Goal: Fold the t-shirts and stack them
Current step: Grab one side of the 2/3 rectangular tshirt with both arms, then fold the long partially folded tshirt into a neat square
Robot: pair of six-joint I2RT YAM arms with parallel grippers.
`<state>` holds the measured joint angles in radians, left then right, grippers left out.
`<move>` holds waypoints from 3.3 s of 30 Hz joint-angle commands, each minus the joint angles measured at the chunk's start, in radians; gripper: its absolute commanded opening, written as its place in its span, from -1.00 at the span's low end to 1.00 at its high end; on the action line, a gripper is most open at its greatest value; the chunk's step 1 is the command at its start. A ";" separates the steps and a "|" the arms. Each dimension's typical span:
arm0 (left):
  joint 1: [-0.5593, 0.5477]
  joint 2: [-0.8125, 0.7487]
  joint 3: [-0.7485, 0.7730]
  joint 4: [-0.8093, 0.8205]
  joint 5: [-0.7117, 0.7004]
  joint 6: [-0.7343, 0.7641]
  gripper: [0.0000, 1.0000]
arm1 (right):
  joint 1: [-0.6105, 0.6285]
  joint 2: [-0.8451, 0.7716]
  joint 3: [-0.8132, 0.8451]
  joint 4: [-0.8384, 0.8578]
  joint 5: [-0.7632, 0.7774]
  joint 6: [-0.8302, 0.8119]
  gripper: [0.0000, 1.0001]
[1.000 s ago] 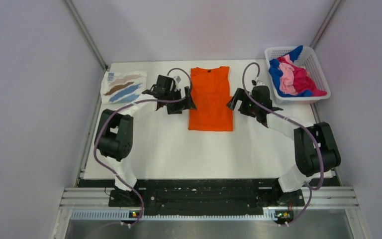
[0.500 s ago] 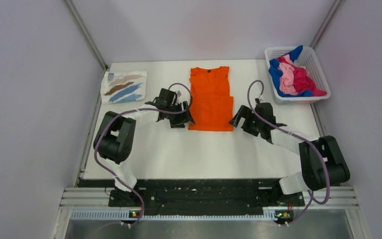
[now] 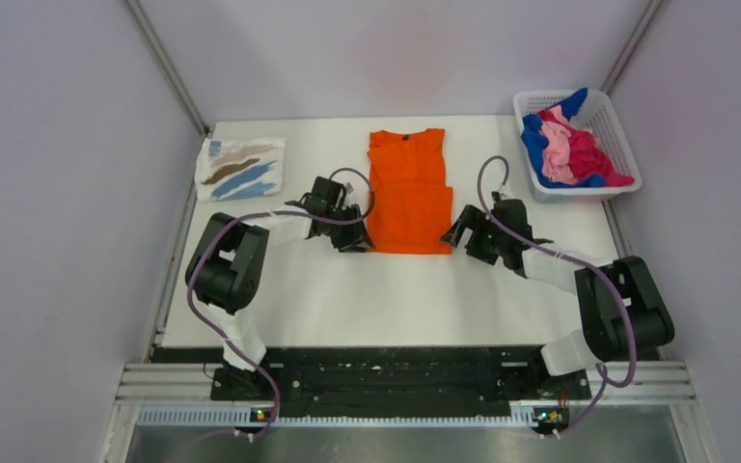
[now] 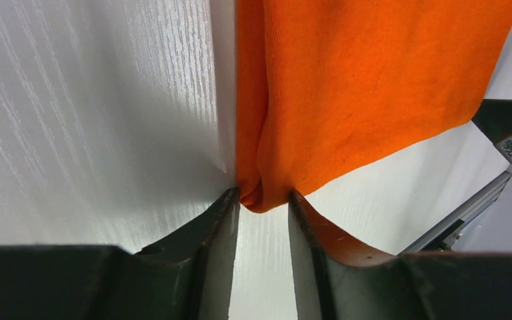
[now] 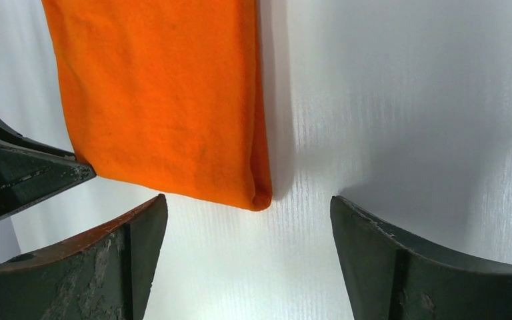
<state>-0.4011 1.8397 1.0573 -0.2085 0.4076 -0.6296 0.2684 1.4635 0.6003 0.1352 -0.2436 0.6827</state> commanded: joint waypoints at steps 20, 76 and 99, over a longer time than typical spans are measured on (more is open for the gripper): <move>-0.010 0.046 -0.018 0.006 -0.067 -0.021 -1.00 | 0.078 0.116 0.074 -0.045 0.061 -0.036 -0.14; -0.081 -0.716 -0.142 -0.085 -0.520 -0.026 -1.00 | -0.006 -0.329 -0.210 0.335 -0.701 0.217 -1.00; -0.055 -0.087 0.290 -0.075 -0.576 0.020 -1.00 | -0.103 0.099 0.067 0.348 -0.506 0.132 -1.00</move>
<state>-0.4751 1.7031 1.2789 -0.3149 -0.1207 -0.6380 0.1909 1.5021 0.6022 0.4339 -0.7628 0.8371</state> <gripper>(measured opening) 0.011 0.012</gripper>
